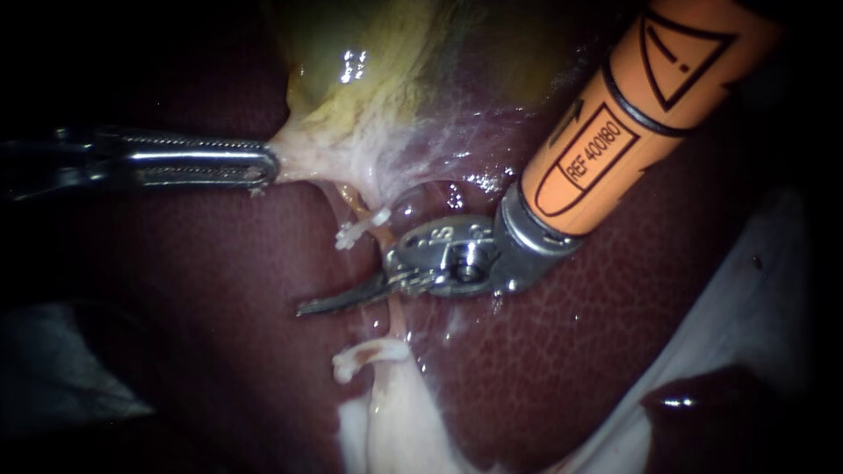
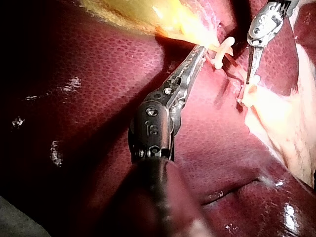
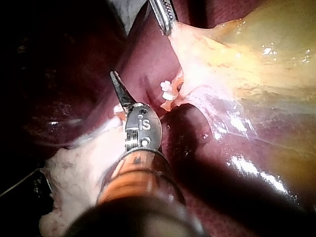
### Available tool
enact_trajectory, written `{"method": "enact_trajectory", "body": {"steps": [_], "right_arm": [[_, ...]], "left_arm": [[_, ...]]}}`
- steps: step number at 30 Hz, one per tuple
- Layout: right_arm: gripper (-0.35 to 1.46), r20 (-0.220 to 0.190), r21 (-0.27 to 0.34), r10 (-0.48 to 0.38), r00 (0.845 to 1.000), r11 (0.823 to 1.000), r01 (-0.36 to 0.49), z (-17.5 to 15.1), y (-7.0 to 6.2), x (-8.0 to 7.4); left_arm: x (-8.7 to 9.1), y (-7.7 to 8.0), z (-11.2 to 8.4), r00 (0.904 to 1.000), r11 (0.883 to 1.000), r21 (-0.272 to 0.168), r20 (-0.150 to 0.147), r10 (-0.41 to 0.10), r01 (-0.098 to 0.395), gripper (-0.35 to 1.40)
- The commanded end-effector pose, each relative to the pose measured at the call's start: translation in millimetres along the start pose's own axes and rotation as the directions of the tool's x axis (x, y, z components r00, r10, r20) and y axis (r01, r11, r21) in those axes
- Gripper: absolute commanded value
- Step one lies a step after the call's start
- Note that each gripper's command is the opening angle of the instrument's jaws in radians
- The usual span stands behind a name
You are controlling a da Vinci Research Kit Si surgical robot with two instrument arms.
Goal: Go back from the cut left tube
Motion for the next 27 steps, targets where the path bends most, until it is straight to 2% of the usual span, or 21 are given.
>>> {"method": "enact_trajectory", "body": {"steps": [1,2,3,4,6,11,14,17,19,21,23,25,27], "right_arm": [[-0.20,-0.011,0.005,-0.004,1.000,1.000,0.004,0.0,0.0,0.0],[0.49,-0.027,0.003,-0.005,1.000,1.000,0.005,0.0,0.0,0.0],[0.89,-0.039,-0.010,-0.006,0.999,1.000,0.005,0.1,0.0,0.1],[1.16,-0.053,-0.028,0.005,0.999,1.000,-0.007,0.2,0.0,0.1],[1.40,-0.080,-0.060,0.022,0.997,0.998,-0.027,0.3,0.1,0.1],[1.45,-0.090,-0.060,0.027,0.996,0.998,-0.033,0.3,-0.2,0.1],[1.45,-0.089,-0.057,0.026,0.996,0.998,-0.031,-0.2,-0.9,-0.1],[1.45,-0.105,-0.117,0.030,0.994,0.992,-0.042,-1.3,-2.4,-0.5],[1.45,-0.108,-0.154,-0.010,0.994,0.988,-0.007,-2.5,-3.4,-0.6],[1.45,-0.090,-0.200,-0.049,0.995,0.979,0.030,-3.7,-4.3,-0.6],[1.45,-0.049,-0.262,-0.096,0.994,0.962,0.080,-5.4,-5.2,-0.4],[1.45,0.020,-0.333,-0.141,0.990,0.933,0.140,-7.2,-6.0,-0.3],[1.45,0.082,-0.374,-0.141,0.987,0.913,0.162,-9.1,-6.7,-0.3]], "left_arm": [[0.0,0.0,0.0,1.0000,1.000,-0.001,0.000,0.000,0.000,-0.35],[0.0,0.0,0.0,1.0000,1.000,-0.001,0.000,0.000,0.000,-0.35],[0.0,0.0,0.0,1.0000,1.000,-0.001,0.000,0.000,0.000,-0.35],[0.0,0.0,0.0,1.0000,1.000,-0.001,0.000,0.000,0.000,-0.35],[-0.1,0.0,0.0,1.0000,1.000,-0.001,0.000,0.000,0.000,-0.35],[-0.1,0.0,-0.1,1.0000,1.000,-0.002,0.000,0.001,-0.001,-0.35],[-0.1,-0.1,-0.1,1.0000,1.000,-0.002,0.000,0.001,-0.001,-0.35],[-0.1,-0.1,-0.1,1.0000,1.000,-0.002,0.000,0.001,-0.001,-0.35],[-0.2,-0.2,-0.2,1.0000,1.000,-0.003,0.000,0.001,-0.001,-0.35],[-0.2,-0.3,-0.3,1.0000,1.000,-0.004,0.000,0.001,-0.001,-0.35],[-0.2,-0.3,-0.3,1.0000,1.000,-0.004,0.000,0.002,-0.002,-0.35],[-0.2,-0.3,-0.3,1.0000,1.000,-0.004,0.000,0.002,-0.002,-0.35],[-0.3,-0.3,-0.3,1.0000,1.000,-0.004,0.000,0.002,-0.002,-0.35]]}}
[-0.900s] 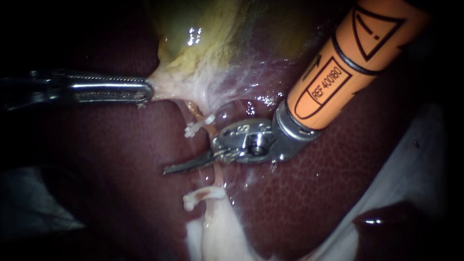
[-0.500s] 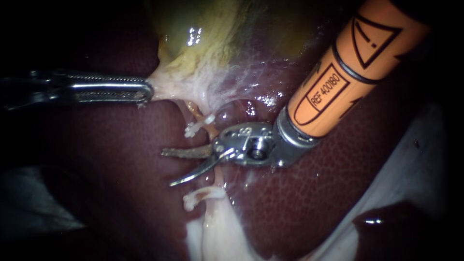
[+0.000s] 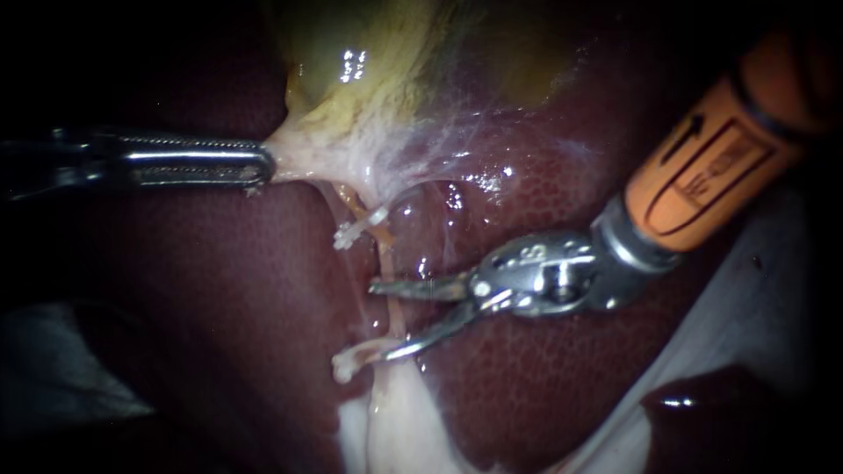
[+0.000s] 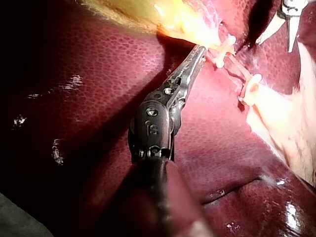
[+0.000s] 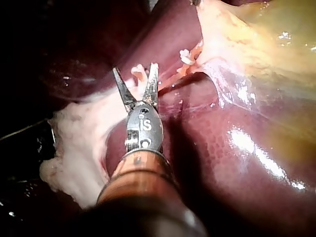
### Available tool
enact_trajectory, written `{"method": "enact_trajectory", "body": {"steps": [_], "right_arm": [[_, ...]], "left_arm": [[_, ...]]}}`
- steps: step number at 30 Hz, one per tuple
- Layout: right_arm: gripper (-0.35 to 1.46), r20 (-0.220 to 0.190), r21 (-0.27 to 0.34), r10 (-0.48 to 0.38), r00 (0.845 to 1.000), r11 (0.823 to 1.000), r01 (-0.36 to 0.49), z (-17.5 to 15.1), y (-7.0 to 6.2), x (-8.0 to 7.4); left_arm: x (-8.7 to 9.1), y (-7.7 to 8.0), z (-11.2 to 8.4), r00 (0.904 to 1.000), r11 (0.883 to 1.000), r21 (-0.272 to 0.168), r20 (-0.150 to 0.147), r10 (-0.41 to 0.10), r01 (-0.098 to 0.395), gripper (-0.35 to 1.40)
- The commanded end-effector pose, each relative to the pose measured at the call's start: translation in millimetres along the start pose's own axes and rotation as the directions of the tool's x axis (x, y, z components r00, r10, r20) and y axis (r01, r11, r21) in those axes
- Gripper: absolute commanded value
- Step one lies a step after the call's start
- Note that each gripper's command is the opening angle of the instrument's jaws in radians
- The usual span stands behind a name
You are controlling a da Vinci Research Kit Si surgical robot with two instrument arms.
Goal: Go back from the cut left tube
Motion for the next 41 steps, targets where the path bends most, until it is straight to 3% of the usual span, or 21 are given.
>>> {"method": "enact_trajectory", "body": {"steps": [1,8,12,21,33,41], "right_arm": [[1.45,0.027,-0.015,-0.014,1.000,1.000,0.014,-0.9,0.1,-0.1],[1.45,0.082,-0.104,-0.062,0.995,0.992,0.070,-6.8,0.7,-0.6],[1.45,0.132,-0.117,-0.060,0.989,0.990,0.076,-8.4,0.7,-0.8],[1.45,0.148,-0.116,-0.060,0.987,0.990,0.078,-8.8,0.5,-1.0],[1.45,0.159,-0.112,-0.062,0.985,0.990,0.081,-9.1,0.5,-1.3],[1.45,0.159,-0.112,-0.062,0.985,0.990,0.081,-9.1,0.5,-1.3]], "left_arm": [[0.0,0.0,0.0,1.0000,1.000,-0.001,0.000,0.000,0.000,-0.35],[-0.1,-0.2,-0.1,1.0000,1.000,-0.002,0.000,0.000,0.000,-0.35],[-0.1,-0.2,-0.1,1.0000,1.000,-0.002,0.000,0.001,-0.001,-0.35],[-0.9,-0.5,0.7,1.0000,1.000,0.003,-0.001,0.005,-0.005,-0.35],[-3.1,-1.4,4.4,0.9996,0.999,0.021,0.014,0.024,-0.024,-0.35],[-3.1,-1.5,4.3,0.9996,1.000,0.020,0.014,0.024,-0.024,-0.35]]}}
